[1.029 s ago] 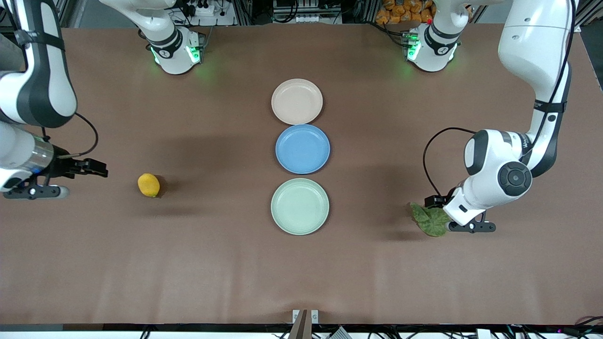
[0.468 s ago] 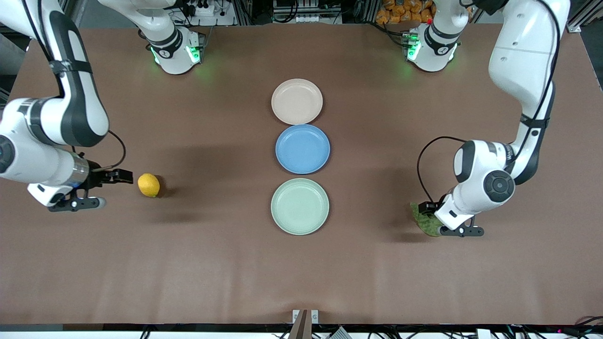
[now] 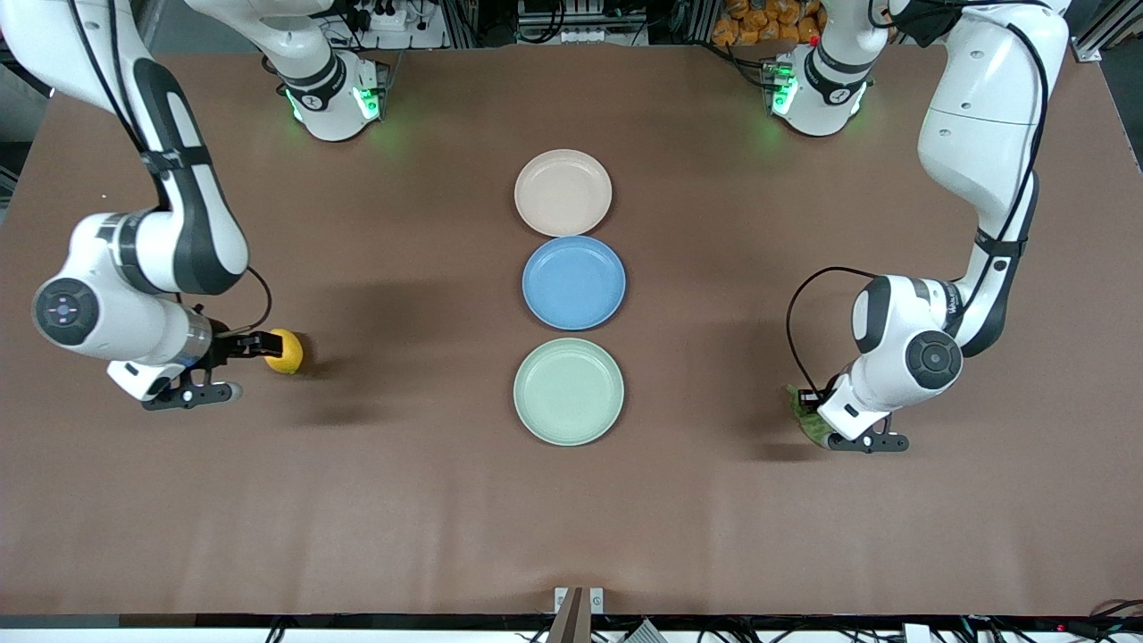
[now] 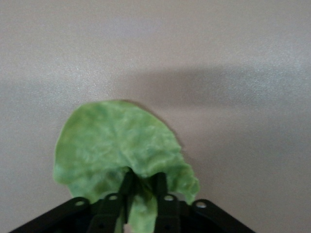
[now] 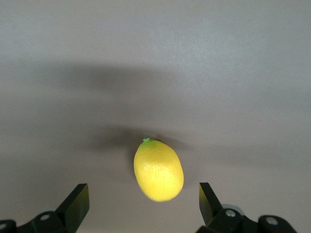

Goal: Place lemon and lettuce in plates
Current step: 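Grasp the lettuce with the left gripper while the right gripper grasps the lemon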

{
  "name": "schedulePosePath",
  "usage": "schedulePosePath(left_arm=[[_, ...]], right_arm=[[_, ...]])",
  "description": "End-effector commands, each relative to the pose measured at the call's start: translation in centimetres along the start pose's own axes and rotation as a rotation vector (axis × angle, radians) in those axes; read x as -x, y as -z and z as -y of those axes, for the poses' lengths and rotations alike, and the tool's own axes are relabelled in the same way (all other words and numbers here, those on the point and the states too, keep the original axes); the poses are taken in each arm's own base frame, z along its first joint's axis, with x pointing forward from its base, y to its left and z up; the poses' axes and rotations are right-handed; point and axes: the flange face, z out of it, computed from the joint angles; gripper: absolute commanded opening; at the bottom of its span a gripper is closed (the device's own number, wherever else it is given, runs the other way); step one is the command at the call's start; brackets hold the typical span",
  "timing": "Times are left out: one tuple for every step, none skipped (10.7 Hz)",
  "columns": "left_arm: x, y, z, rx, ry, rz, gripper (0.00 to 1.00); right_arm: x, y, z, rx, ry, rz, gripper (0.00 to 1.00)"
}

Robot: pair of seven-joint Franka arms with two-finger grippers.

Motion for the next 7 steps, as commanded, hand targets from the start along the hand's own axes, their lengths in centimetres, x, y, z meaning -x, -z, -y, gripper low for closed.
schedulePosePath(left_arm=[[-0.7, 0.2, -0.5, -0.007, 0.000, -0.017, 0.00], [-0.7, 0.4, -0.4, -0.007, 0.002, -0.020, 0.00], [-0.8, 0.9, -0.5, -0.006, -0.001, -0.026, 0.00], [-1.0, 2.0, -0.9, -0.003, -0.006, -0.044, 0.00], [-1.3, 3.3, -1.2, -0.001, -0.012, -0.059, 0.00], [-1.3, 5.2, -2.7, 0.014, -0.031, -0.084, 0.00], [-1.2, 6.5, -5.3, 0.043, -0.061, -0.100, 0.00]], right_arm=[[1.7, -3.7, -0.2, 0.010, 0.006, -0.034, 1.00], [1.8, -4.7, -0.4, 0.011, 0.003, -0.040, 1.00], [1.8, -5.6, -1.0, 0.010, -0.007, -0.042, 1.00], [1.7, -6.6, -1.3, 0.008, -0.012, -0.033, 1.00], [1.7, -7.5, -1.3, 0.007, -0.011, -0.021, 1.00], [1.7, -8.4, -1.2, 0.003, -0.013, -0.009, 1.00], [1.7, -9.1, -1.2, 0.002, -0.014, -0.007, 1.00]])
